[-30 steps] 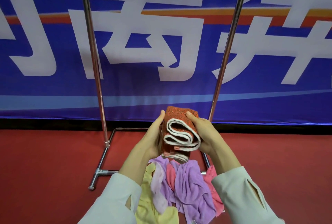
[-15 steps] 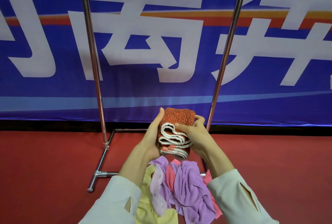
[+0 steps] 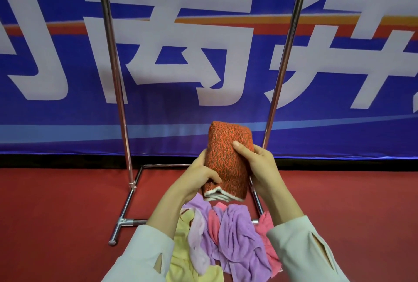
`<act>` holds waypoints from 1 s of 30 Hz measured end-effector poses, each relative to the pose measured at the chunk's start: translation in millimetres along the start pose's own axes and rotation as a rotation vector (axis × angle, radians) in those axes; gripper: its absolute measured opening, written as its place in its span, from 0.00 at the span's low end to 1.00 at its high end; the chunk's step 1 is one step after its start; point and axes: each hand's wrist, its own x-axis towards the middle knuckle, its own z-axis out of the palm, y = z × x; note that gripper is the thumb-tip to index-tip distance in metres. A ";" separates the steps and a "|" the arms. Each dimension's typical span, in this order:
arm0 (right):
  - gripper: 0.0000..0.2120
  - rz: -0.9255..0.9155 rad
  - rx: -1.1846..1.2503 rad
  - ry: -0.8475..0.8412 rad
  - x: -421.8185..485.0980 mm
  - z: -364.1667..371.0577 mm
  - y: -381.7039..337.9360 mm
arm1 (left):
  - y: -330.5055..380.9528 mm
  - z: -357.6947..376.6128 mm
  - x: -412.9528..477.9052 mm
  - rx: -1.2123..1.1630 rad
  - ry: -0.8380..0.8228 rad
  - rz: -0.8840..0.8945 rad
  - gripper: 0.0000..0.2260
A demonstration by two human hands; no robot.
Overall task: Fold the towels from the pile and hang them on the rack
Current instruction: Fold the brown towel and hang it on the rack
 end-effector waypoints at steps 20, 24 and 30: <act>0.19 -0.082 0.083 -0.022 -3.5 3.7 -4.7 | 0.7 0.8 -7.5 0.100 -0.006 0.104 0.38; 0.13 -0.145 0.118 -0.017 -4.5 4.0 -4.7 | 7.0 8.6 -13.6 -0.047 -0.118 0.123 0.25; 0.13 -0.066 0.142 -0.109 -7.4 3.1 -7.2 | 9.1 11.6 -7.6 -0.102 0.104 0.210 0.15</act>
